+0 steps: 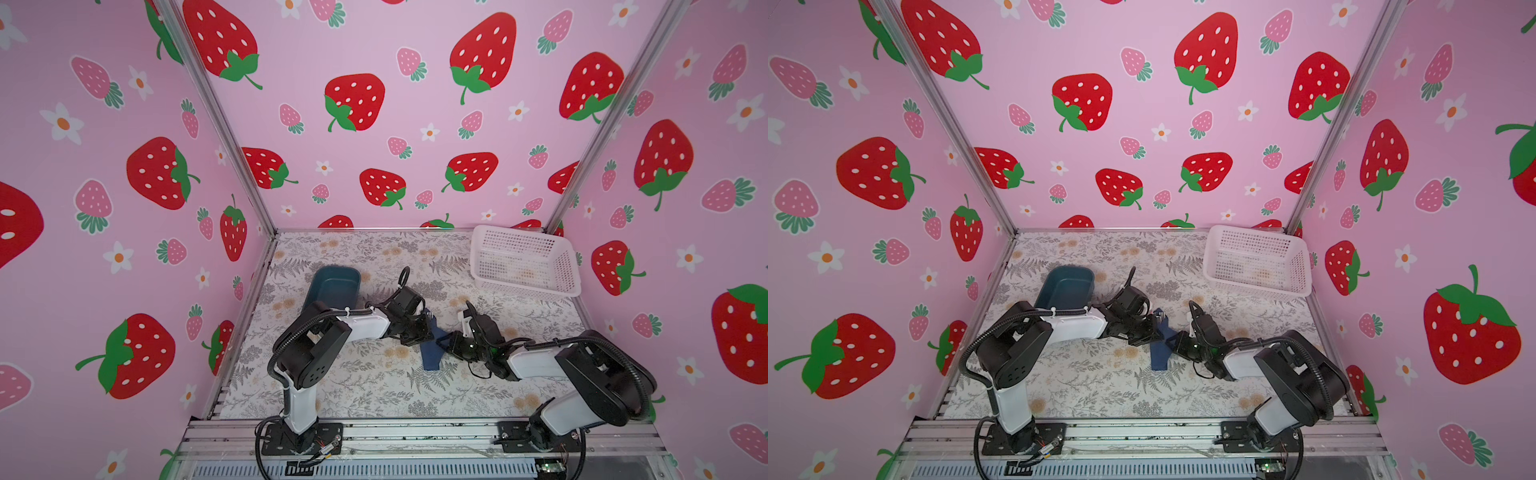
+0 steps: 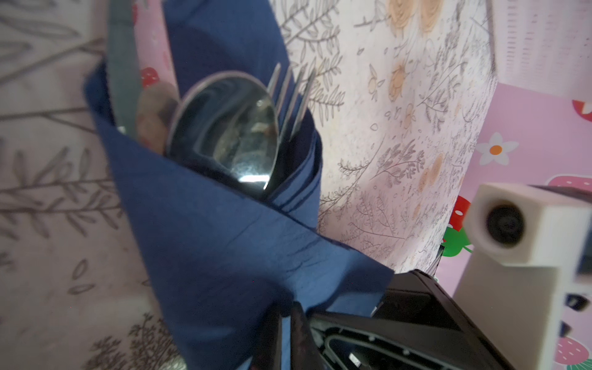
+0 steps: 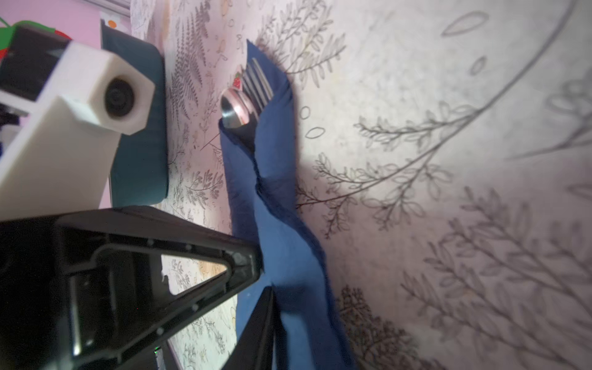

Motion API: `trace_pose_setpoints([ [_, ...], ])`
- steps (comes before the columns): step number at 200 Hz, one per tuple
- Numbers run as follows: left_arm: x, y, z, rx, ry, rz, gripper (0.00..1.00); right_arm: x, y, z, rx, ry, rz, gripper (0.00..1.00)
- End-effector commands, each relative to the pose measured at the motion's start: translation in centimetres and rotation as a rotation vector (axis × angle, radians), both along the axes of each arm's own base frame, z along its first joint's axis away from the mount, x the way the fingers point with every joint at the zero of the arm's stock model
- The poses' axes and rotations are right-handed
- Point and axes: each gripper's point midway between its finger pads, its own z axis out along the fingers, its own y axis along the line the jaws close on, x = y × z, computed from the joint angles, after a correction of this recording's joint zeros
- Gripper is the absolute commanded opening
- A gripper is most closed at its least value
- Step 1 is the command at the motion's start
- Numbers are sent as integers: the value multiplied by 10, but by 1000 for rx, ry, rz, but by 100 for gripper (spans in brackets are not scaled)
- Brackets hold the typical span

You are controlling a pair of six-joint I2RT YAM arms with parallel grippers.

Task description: Place the utensils on the paper napkin and roll it up

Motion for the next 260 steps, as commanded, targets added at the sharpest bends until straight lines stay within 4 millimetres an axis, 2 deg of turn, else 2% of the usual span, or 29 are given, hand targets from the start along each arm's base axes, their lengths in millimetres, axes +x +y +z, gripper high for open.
trace_pose_setpoints([
  [1,-3,-6,18,-43,-31,-16,11,-2,-9,-14,-42,40,-21,18],
  [33,-4,2,35,-52,-69,-1,13,-1,-12,-14,-45,36,-21,13],
  [59,-6,14,38,-26,-86,8,14,-2,-15,-19,-58,52,-30,12],
  [91,-10,16,26,-18,-46,-18,12,-4,-19,-23,-62,68,-41,12],
  [201,-16,20,-12,65,23,-32,7,-2,-16,-18,-34,67,-38,12],
  [260,-20,24,-20,75,36,-18,7,2,-6,1,16,17,4,20],
])
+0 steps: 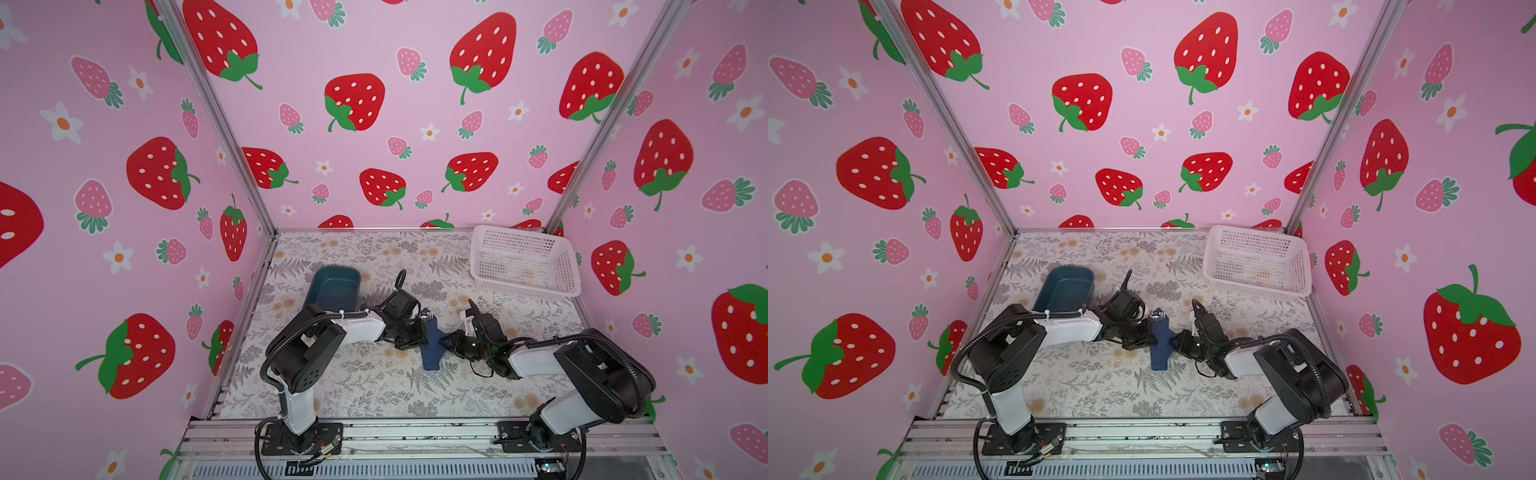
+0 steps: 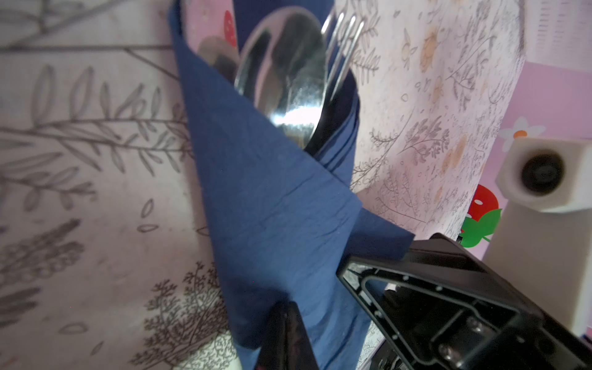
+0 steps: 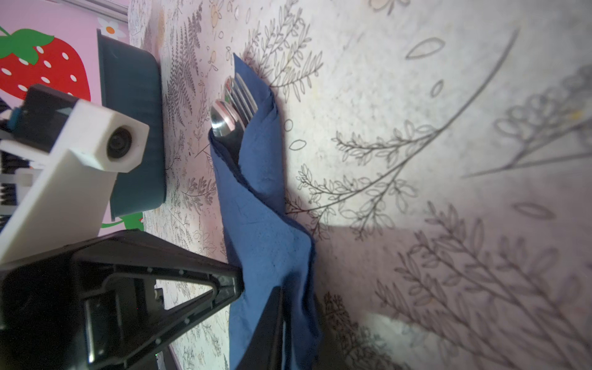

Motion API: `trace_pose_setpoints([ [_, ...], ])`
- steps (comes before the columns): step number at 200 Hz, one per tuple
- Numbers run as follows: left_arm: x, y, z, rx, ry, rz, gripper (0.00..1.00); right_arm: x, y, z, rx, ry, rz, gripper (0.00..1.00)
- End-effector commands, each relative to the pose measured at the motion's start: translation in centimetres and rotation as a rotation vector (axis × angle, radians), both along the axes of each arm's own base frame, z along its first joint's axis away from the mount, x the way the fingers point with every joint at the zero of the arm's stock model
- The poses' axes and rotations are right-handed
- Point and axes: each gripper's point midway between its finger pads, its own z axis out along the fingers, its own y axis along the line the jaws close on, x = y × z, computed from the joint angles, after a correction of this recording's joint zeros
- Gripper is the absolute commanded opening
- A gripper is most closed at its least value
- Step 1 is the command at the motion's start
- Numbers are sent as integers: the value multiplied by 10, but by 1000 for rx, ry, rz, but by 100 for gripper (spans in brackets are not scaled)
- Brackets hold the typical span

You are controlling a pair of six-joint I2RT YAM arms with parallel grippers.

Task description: Place the utensils on the paper napkin and roll it up

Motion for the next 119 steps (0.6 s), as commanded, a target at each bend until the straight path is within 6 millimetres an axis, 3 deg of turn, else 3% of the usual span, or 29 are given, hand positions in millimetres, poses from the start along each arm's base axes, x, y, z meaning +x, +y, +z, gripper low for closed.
trace_pose_setpoints([
  [1,-6,5,-13,29,26,6,7,-1,0,2,4,1,10,20],
  [34,-4,2,-11,24,20,0,7,-3,11,11,57,-32,71,29],
  [76,-1,0,-10,21,16,4,7,-1,14,1,34,-10,85,37],
  [119,-1,-4,-8,13,15,-2,7,2,18,-8,15,5,92,37],
])
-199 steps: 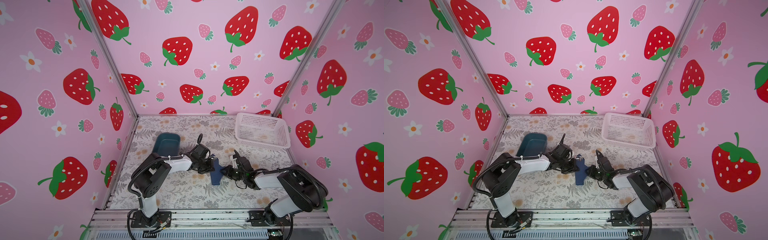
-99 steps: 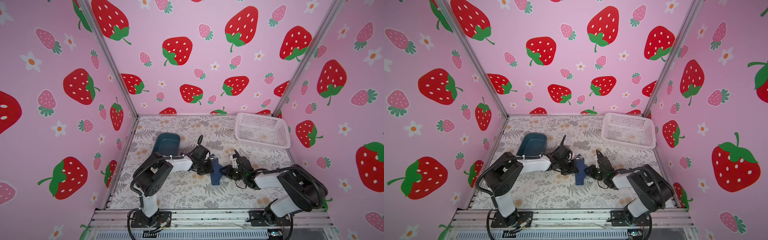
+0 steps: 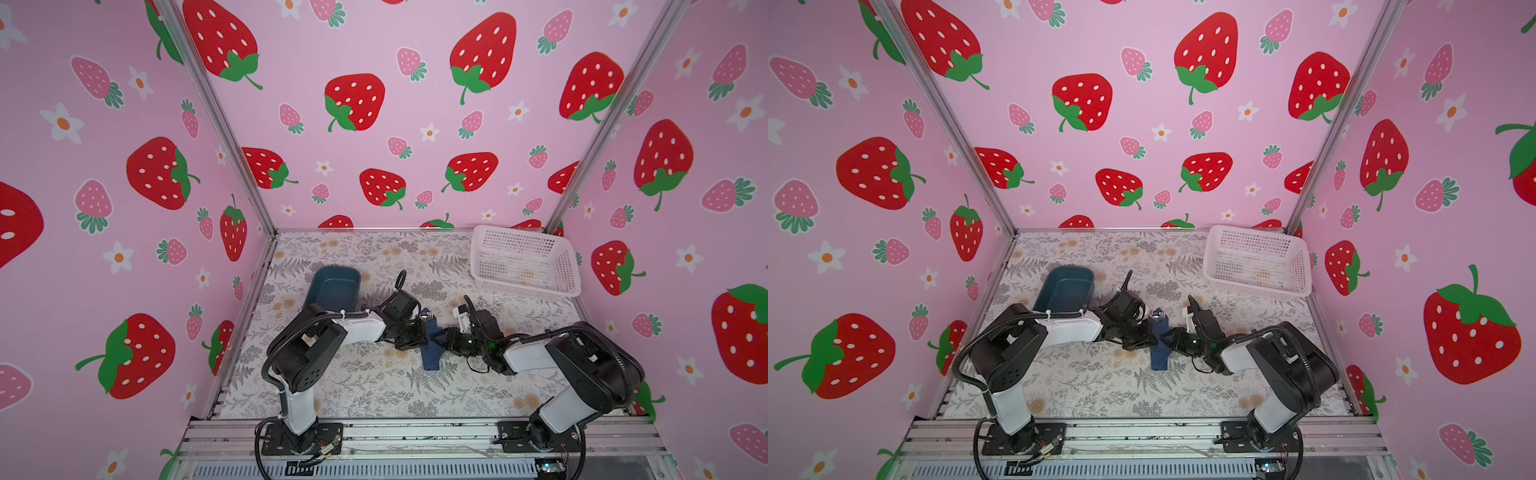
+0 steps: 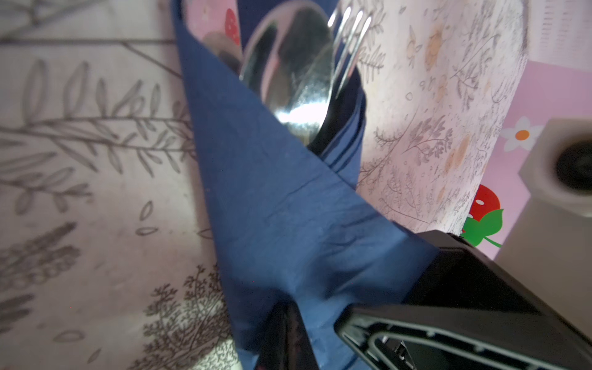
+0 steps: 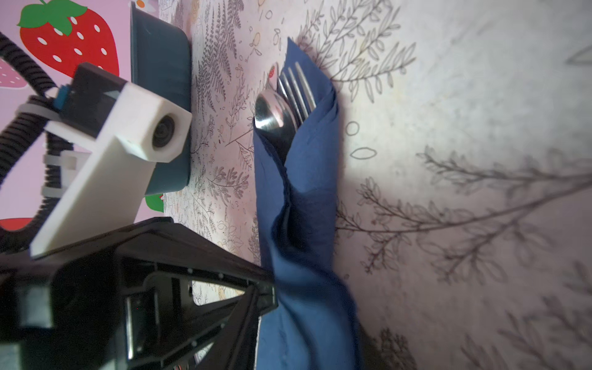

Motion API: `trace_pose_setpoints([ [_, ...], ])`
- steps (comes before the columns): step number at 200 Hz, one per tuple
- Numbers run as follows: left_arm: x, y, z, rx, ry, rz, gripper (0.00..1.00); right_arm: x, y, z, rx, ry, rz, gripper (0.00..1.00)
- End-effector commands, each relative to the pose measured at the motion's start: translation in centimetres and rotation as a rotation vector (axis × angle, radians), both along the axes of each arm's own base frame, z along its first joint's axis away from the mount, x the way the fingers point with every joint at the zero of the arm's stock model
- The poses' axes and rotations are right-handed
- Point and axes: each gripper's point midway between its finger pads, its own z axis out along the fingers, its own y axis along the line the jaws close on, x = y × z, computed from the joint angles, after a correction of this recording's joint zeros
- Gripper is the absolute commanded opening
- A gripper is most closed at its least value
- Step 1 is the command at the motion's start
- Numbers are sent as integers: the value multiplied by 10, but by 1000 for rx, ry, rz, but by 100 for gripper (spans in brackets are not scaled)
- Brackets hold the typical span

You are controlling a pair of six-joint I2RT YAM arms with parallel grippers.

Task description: Place the utensils on the paper napkin and roll it up

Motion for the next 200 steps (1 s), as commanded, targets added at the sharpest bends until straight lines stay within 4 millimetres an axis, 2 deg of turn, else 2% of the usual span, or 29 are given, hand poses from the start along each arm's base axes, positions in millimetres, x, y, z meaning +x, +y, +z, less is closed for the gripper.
trace_pose_setpoints([
  [1,0,-3,-4,12,11,1,7,-2,-4,-15,-45,33,-1,36],
  [33,2,-2,7,4,-16,1,7,-2,-7,-18,-69,34,-9,22],
  [63,5,1,23,-11,-58,2,11,-3,-9,-19,-74,32,-3,18],
  [85,7,5,23,-19,-58,10,13,-3,-10,-20,-72,37,-1,15],
  [164,1,0,0,-33,21,-20,8,-1,-11,-19,-69,40,-16,14],
  [176,0,-1,-2,-34,27,-23,7,-1,-11,-19,-67,41,-15,17],
  [200,0,-2,-5,-37,34,-25,7,0,-10,-16,-61,31,-14,29],
])
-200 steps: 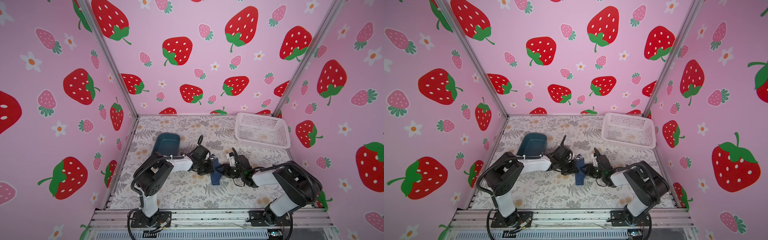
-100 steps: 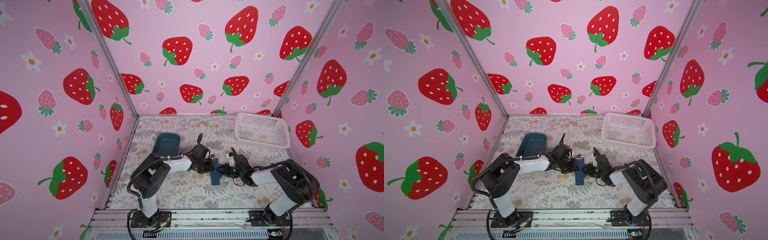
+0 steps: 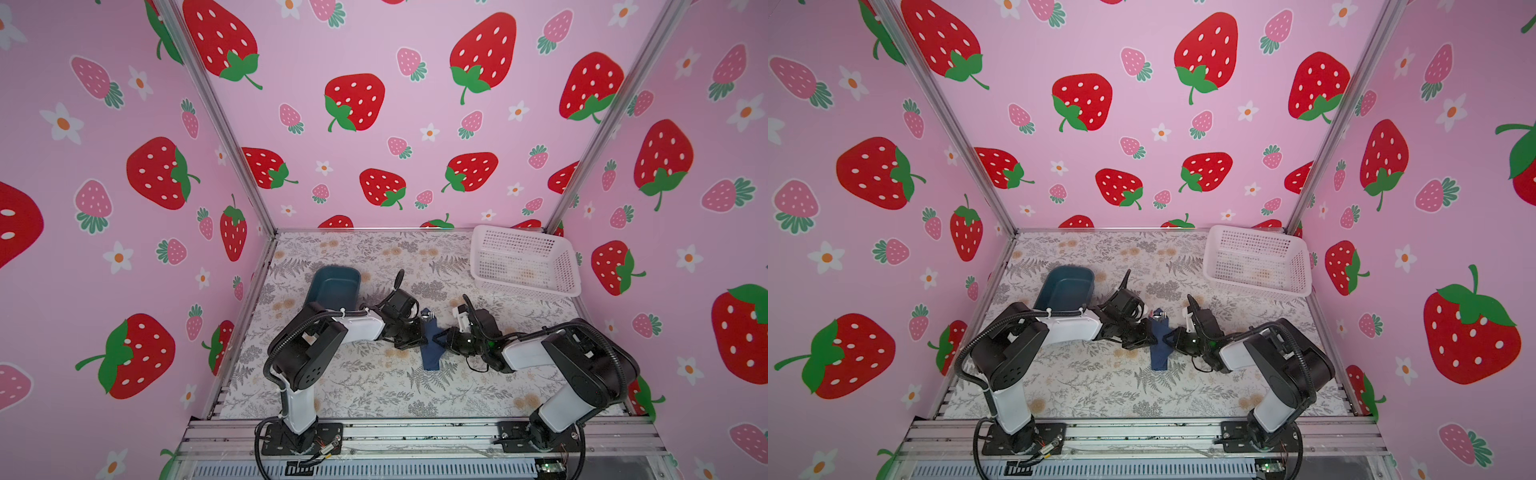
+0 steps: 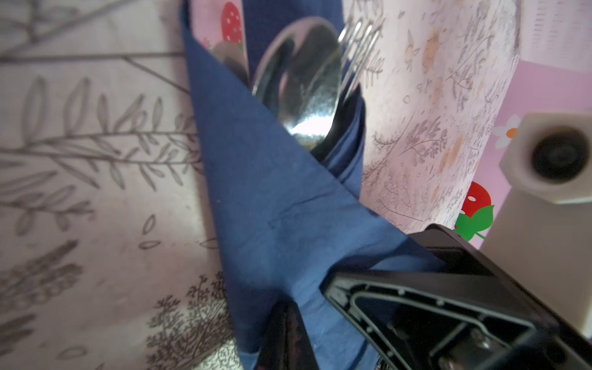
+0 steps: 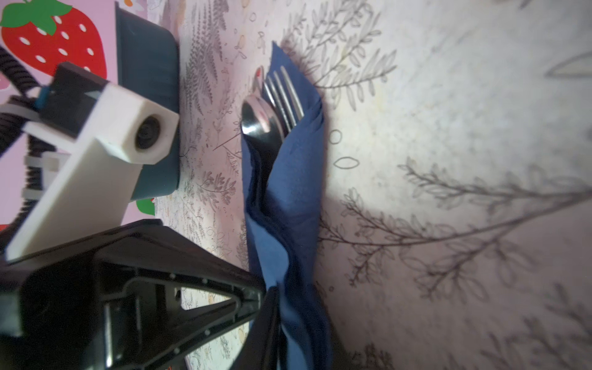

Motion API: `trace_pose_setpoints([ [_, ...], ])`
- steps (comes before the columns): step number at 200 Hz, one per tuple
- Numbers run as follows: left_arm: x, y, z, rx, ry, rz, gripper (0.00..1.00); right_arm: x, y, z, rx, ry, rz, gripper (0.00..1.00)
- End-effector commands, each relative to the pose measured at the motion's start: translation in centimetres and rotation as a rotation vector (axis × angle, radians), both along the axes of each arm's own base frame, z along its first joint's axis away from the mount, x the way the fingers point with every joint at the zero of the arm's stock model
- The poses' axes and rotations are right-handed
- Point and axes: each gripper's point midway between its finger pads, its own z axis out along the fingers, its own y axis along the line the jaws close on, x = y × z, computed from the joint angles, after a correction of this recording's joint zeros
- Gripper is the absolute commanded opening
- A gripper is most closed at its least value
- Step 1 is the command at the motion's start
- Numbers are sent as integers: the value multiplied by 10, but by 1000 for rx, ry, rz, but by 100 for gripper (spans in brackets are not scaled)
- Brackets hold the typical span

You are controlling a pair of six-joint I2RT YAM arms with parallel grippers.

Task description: Place the utensils on the paper napkin and roll it up

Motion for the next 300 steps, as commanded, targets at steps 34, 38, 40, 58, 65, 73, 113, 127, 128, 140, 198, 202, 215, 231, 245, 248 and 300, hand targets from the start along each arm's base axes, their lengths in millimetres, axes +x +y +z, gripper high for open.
trace_pose_setpoints([
  [34,-3,-2,-7,-7,24,-11,7,-6,-5,-14,-41,35,-7,42],
  [38,-3,-2,-8,-7,24,-13,7,-5,-4,-14,-44,33,-7,42],
  [40,-3,-2,-8,-6,24,-13,7,-6,-4,-15,-46,33,-6,42],
  [58,-2,-3,-7,-8,23,-11,7,-5,-4,-20,-66,33,-11,42],
  [65,-2,-3,-6,-9,21,-11,7,-5,-5,-22,-75,33,-12,42],
  [73,-2,-3,-6,-10,20,-11,7,-5,-5,-23,-85,31,-11,42],
  [113,0,-5,-5,-13,20,-10,7,-7,-6,-32,-131,26,-3,38],
  [127,1,-5,-4,-14,16,-10,7,-7,-7,-33,-138,23,-3,35],
  [128,1,-5,-3,-15,15,-10,7,-7,-7,-33,-139,24,-3,35],
  [140,1,-5,-3,-13,11,-8,7,-7,-6,-33,-142,18,7,33],
  [198,3,-4,6,-25,-14,5,7,-4,-2,-24,-146,-39,52,24],
  [202,3,-4,7,-25,-14,7,7,-4,-1,-24,-144,-40,55,24],
  [215,3,-3,10,-28,-16,13,7,-4,1,-22,-135,-44,63,21],
  [231,4,-3,15,-39,-27,23,7,-2,3,-18,-128,-54,64,18],
  [245,3,-3,21,-52,-31,24,7,-1,5,-16,-122,-65,72,15],
  [248,3,-2,22,-53,-32,24,7,0,5,-15,-120,-66,72,15],
  [300,1,18,39,-36,-84,68,10,9,5,1,-101,-127,38,10],
])
